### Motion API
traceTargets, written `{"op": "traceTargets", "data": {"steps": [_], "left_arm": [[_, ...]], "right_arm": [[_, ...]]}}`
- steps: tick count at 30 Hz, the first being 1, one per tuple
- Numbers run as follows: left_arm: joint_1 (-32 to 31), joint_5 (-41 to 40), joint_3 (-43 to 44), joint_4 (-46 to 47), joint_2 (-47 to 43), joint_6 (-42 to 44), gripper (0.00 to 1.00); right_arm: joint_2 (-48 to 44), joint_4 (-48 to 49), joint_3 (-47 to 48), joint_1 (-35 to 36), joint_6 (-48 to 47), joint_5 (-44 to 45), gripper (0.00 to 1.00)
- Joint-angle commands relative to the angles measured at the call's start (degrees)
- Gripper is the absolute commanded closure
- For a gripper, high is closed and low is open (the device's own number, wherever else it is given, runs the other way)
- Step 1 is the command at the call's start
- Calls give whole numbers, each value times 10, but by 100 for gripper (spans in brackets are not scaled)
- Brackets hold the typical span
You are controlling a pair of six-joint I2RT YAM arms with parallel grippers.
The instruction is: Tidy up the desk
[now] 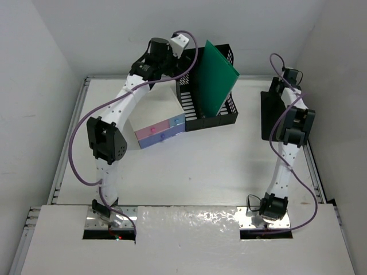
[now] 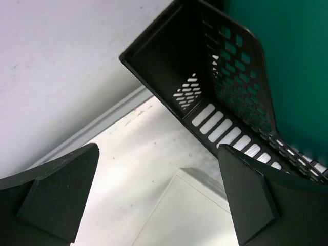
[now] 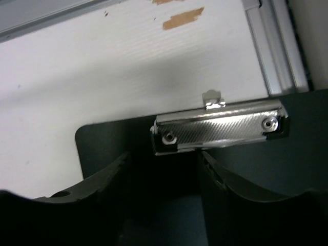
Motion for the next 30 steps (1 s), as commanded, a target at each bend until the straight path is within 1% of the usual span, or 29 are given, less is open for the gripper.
{"op": "traceTargets", "data": {"steps": [1, 3, 5, 6, 7, 8, 9, 10, 11, 12, 15, 16, 17, 18, 19, 20, 21, 22, 23, 25, 26, 28, 30], "left_arm": [[0, -6, 21, -17, -21, 7, 0], [1, -6, 20, -25, -26, 7, 0], [1, -6, 16, -27, -38, 9, 0], [1, -5, 7, -26, -43, 11, 1], [1, -5, 0, -26, -56, 12, 0], [2, -3, -5, -24, -62, 13, 0], [1, -2, -17, -23, -69, 15, 0], [1, -3, -23, -21, -82, 16, 1], [1, -3, -38, -17, -89, 18, 1], [1, -3, -47, -14, -104, 19, 0], [1, 1, -72, -3, -125, 21, 0], [1, 2, -74, -1, -128, 22, 1], [2, 2, -76, 1, -130, 23, 0], [1, 1, -76, 2, -132, 25, 0], [1, 0, -76, 2, -133, 26, 1], [1, -1, -76, 2, -132, 27, 0], [1, -3, -77, 2, -130, 28, 0], [1, -7, -76, 0, -128, 28, 1], [1, -9, -74, 0, -123, 28, 1], [1, -15, -71, -5, -118, 28, 0], [1, -17, -67, -7, -115, 28, 0], [1, -23, -66, -11, -112, 30, 0], [2, -27, -67, -13, -110, 35, 0]], "right_arm": [[-8, -58, -38, 8, 48, -91, 50], [-7, -77, -44, 14, 59, -123, 52], [-19, -85, -74, 26, 58, -123, 53], [-39, -79, -99, 30, 61, -123, 53], [-54, -59, -157, 39, 65, -123, 53], [-66, -49, -186, 43, 75, -124, 53], [-91, -40, -239, 51, 79, -126, 53], [-105, -27, -262, 56, 80, -124, 54], [-117, -35, -274, 62, 64, -103, 54], [-146, -19, -314, 69, 60, -92, 54], [-183, -9, -342, 70, 41, -87, 54], [-189, -9, -336, 69, 26, -71, 53], [-193, -12, -314, 67, -10, -40, 54], [-196, -10, -300, 61, -32, -37, 54], [-198, -9, -283, 59, -78, -37, 51], [-196, -9, -265, 56, -98, -34, 48], [-193, -10, -225, 52, -126, -30, 45], [-181, -10, -203, 50, -144, -22, 40], [-173, -10, -157, 46, -161, 0, 38], [-138, -8, -112, 39, -157, 7, 38], [-124, -7, -70, 31, -149, -3, 38], [-81, -7, -35, 23, -133, -9, 38], [-57, 2, -8, 19, -136, -10, 38]]}}
